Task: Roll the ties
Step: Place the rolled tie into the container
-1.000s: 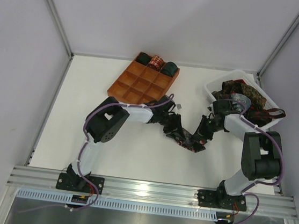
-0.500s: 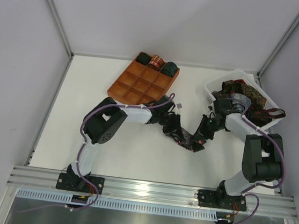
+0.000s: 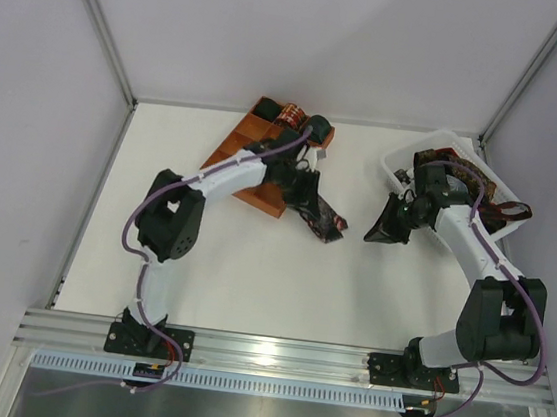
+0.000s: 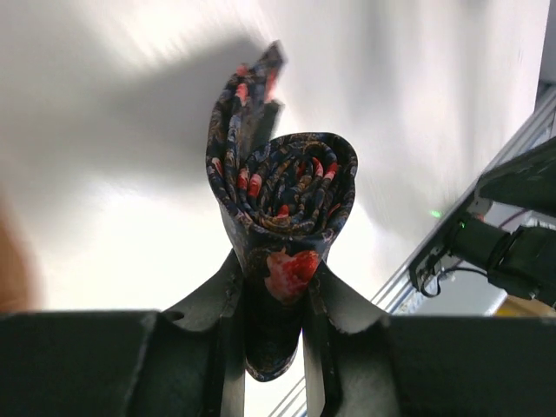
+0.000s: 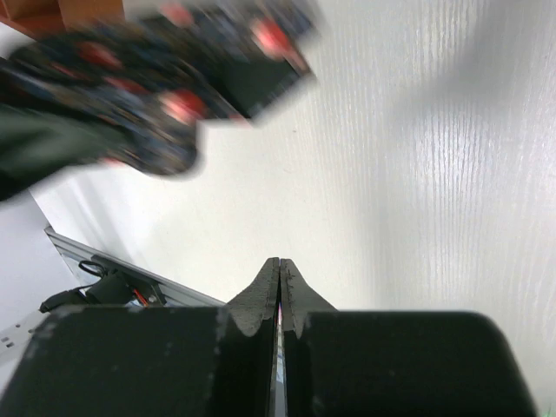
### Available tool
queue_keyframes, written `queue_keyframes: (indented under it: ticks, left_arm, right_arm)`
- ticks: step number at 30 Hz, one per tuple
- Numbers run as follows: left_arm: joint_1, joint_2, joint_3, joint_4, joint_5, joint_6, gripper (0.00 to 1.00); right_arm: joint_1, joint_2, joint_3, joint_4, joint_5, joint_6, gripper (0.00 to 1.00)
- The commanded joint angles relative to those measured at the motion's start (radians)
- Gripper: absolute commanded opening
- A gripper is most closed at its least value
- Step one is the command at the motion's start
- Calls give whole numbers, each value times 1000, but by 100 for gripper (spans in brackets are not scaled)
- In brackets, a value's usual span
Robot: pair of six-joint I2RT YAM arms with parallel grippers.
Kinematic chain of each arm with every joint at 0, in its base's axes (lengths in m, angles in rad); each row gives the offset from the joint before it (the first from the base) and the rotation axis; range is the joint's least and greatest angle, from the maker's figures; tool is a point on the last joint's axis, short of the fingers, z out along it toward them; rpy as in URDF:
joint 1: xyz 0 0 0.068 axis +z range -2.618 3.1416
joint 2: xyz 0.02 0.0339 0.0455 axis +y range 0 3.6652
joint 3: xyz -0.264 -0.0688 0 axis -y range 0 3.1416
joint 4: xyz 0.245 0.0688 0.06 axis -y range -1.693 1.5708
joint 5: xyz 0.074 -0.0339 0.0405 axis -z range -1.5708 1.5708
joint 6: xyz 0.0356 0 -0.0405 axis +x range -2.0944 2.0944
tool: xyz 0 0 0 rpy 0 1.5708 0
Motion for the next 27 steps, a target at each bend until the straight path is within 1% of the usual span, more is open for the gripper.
queue_keyframes:
  ticks: [1,3,5,8,15,20,27]
  left_arm:
    - [73,14,155,-212,-11,180,0]
    - [100,34,211,-268,-49,229,0]
    - [123,32,221,-264,-80,246,0]
    - [151,75,285,-331,-105,277,0]
    - [202,45,278,-388,-241,317,0]
    - [243,34,278,-391,-290,328,0]
    - [255,98,334,-405,-322,334,1]
  right_arm:
    - [2,-42,1,-41,-22,-7,4]
    - [4,-53,-5,-45,-20,-7,3]
    - [5,-60,-13,-48,-19,-7,4]
    - [7,-65,-19,-48,-22,-4,4]
    - [12,-67,-34,-45,-22,2,4]
    - [25,-63,-36,-41,-16,12,4]
    - [50,-57,-36,-45,-2,19,4]
